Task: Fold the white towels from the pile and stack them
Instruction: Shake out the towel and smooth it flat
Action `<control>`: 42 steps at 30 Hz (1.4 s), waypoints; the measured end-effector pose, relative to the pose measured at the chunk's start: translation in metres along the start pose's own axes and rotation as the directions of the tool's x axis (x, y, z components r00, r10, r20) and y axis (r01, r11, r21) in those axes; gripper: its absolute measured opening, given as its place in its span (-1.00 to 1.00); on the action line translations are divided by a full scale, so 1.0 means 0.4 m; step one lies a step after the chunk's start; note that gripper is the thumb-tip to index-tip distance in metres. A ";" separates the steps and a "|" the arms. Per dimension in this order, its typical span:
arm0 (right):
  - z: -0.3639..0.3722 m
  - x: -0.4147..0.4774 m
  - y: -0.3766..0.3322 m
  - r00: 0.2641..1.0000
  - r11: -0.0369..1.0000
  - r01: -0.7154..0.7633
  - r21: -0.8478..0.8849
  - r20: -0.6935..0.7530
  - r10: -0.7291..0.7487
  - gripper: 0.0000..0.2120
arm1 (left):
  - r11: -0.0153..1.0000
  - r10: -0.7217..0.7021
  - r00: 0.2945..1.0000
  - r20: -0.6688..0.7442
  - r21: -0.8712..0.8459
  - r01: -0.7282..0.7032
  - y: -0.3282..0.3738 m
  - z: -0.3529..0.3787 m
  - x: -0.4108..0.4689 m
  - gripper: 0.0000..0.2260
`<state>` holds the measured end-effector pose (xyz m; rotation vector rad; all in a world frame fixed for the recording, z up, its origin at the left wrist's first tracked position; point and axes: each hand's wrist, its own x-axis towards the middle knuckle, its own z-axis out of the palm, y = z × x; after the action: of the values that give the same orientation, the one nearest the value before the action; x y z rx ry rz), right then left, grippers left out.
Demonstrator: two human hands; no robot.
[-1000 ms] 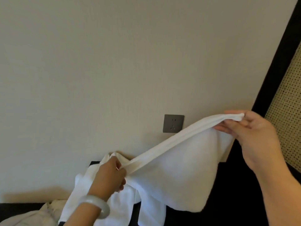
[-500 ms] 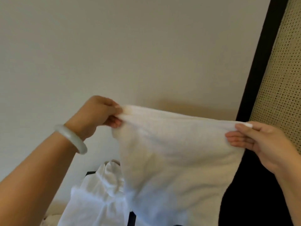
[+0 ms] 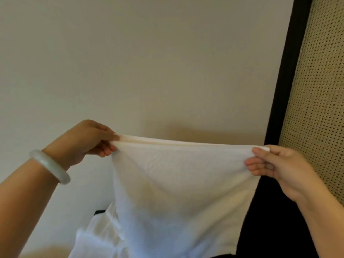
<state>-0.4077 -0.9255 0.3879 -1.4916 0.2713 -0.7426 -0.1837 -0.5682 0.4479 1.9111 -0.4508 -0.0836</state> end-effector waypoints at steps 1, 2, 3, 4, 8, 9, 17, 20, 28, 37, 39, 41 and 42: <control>-0.002 -0.002 -0.013 1.000 1.000 0.012 -0.001 0.000 -0.012 -0.74 | 1.000 0.000 1.000 0.022 -0.012 0.001 0.007 -0.008 -0.004 -0.89; -0.007 -0.003 -0.028 0.999 0.999 0.033 0.009 -0.003 -0.033 -0.74 | 0.999 0.012 0.999 0.047 -0.034 -0.010 0.018 -0.019 -0.009 -0.90; -0.015 -0.003 -0.045 0.998 0.998 0.060 0.023 -0.008 -0.060 -0.73 | 0.997 0.032 0.997 0.074 -0.069 -0.027 0.033 -0.033 -0.013 -0.90; -0.023 0.000 -0.063 0.996 0.996 0.085 0.033 -0.012 -0.084 -0.73 | 0.993 0.054 0.994 0.096 -0.111 -0.043 0.049 -0.048 -0.016 -0.87; -0.034 0.043 -0.066 0.997 0.997 0.070 0.029 -0.011 -0.070 -0.74 | 0.976 0.039 0.994 0.107 -0.215 -0.016 0.072 -0.053 0.010 -0.75; -0.031 0.058 -0.043 1.000 0.999 0.026 0.031 -0.007 -0.025 -0.74 | 0.974 -0.002 0.994 0.111 -0.226 0.027 0.060 -0.033 0.020 -0.77; -0.021 0.116 -0.006 0.999 0.988 -0.049 0.144 0.004 0.049 -0.66 | 0.918 -0.012 1.000 0.024 -0.396 0.021 0.042 0.052 0.073 -0.92; -0.035 0.079 -0.096 0.996 0.976 0.070 0.205 0.043 -0.080 -0.75 | 0.889 0.165 0.985 -0.052 -0.424 -0.171 0.114 0.004 0.045 -0.97; -0.115 -0.186 0.140 0.922 0.922 -0.386 -0.023 0.012 0.386 -0.76 | 0.930 -0.033 0.991 0.132 -0.358 0.079 -0.177 0.056 -0.234 -0.83; -0.097 -0.523 0.517 0.663 0.562 -0.742 -0.365 -0.272 0.698 -0.93 | 0.745 -0.642 0.735 0.218 -0.047 0.665 -0.650 0.254 -0.548 -0.93; -0.090 -0.565 0.530 0.675 0.545 -0.731 -0.412 -0.320 0.664 -0.95 | 0.729 -0.663 0.717 0.215 -0.035 0.684 -0.677 0.256 -0.589 -0.91; -0.095 -0.596 0.524 0.678 0.537 -0.728 -0.426 -0.330 0.657 -0.96 | 0.748 -0.645 0.732 0.221 -0.013 0.663 -0.690 0.252 -0.623 -0.92; -0.103 -0.608 0.518 0.674 0.538 -0.731 -0.420 -0.324 0.664 -0.96 | 0.766 -0.628 0.744 0.229 0.011 0.643 -0.692 0.249 -0.638 -0.93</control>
<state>-0.5581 -0.8317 0.1188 -1.6438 1.1909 -0.0757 -0.3719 -0.4811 0.1181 1.9169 0.0905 -0.7640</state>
